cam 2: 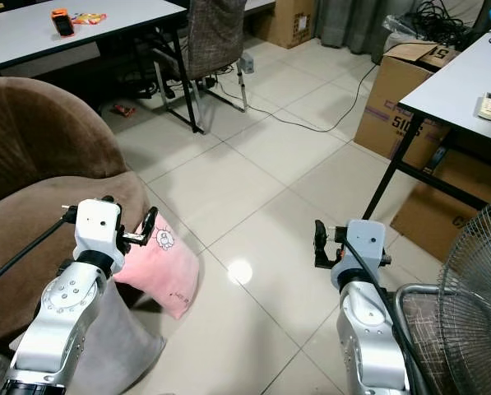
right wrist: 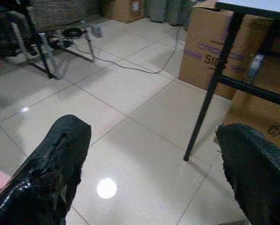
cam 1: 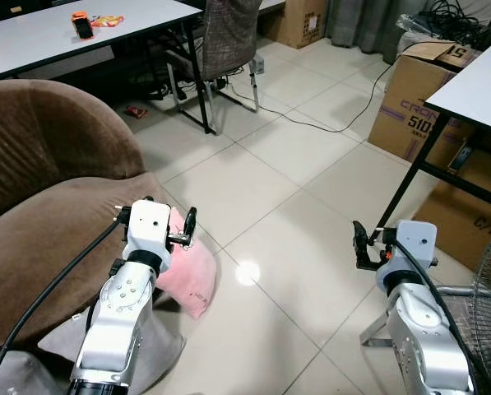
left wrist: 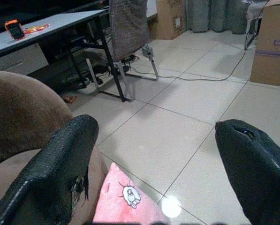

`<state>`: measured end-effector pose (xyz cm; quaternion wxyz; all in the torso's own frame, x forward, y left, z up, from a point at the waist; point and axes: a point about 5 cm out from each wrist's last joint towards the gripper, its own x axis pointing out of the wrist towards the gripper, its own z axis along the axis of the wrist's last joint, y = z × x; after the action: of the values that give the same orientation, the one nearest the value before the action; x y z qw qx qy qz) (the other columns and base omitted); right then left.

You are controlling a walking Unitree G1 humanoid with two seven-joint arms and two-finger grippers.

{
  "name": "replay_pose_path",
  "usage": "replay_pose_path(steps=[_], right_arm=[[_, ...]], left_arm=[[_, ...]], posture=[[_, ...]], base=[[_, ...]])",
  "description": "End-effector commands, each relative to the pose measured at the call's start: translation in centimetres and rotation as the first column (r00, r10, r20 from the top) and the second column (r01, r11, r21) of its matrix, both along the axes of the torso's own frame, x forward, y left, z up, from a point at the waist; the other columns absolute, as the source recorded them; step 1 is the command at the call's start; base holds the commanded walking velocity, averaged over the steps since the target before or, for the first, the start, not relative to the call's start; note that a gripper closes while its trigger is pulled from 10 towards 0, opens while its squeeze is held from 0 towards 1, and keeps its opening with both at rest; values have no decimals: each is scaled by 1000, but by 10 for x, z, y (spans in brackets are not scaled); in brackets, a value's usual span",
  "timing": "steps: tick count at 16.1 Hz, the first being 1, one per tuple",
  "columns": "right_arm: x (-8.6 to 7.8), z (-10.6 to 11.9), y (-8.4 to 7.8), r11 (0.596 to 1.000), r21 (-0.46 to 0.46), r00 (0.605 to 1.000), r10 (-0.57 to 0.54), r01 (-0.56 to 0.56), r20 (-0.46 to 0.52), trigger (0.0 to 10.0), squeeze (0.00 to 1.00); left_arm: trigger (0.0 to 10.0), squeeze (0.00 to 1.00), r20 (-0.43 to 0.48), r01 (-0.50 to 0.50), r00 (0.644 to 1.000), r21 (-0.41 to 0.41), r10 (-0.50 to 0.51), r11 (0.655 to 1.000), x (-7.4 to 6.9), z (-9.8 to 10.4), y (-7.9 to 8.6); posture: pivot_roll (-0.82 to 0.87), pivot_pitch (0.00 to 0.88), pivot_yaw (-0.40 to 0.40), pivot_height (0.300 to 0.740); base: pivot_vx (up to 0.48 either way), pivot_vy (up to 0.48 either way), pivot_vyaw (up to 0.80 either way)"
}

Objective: Move the pillow to the sofa from floor

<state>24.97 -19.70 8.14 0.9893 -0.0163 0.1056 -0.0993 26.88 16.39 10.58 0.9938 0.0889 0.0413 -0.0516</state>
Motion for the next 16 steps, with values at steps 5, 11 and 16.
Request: replay_pose_path(steps=[5,11,16], right_arm=[[5,5,-4,997,-55,999,-48,49,17,10000,0],[7,4,-2,998,22,999,-52,51,5,10000,0],[10,7,-11,997,15,997,-81,80,16,10000,0]], left_arm=[[10000,0,1,-10,1000,14,10,1000,3,0,3],[10000,0,-2,-17,1000,-1,17,1000,3,0,4],[10000,0,0,-8,1000,-9,8,1000,7,2,5]], posture=[[-47,13,65,740],[-47,16,67,740],[-57,0,79,740]], base=[[276,0,0],[293,0,0],[301,0,0]])
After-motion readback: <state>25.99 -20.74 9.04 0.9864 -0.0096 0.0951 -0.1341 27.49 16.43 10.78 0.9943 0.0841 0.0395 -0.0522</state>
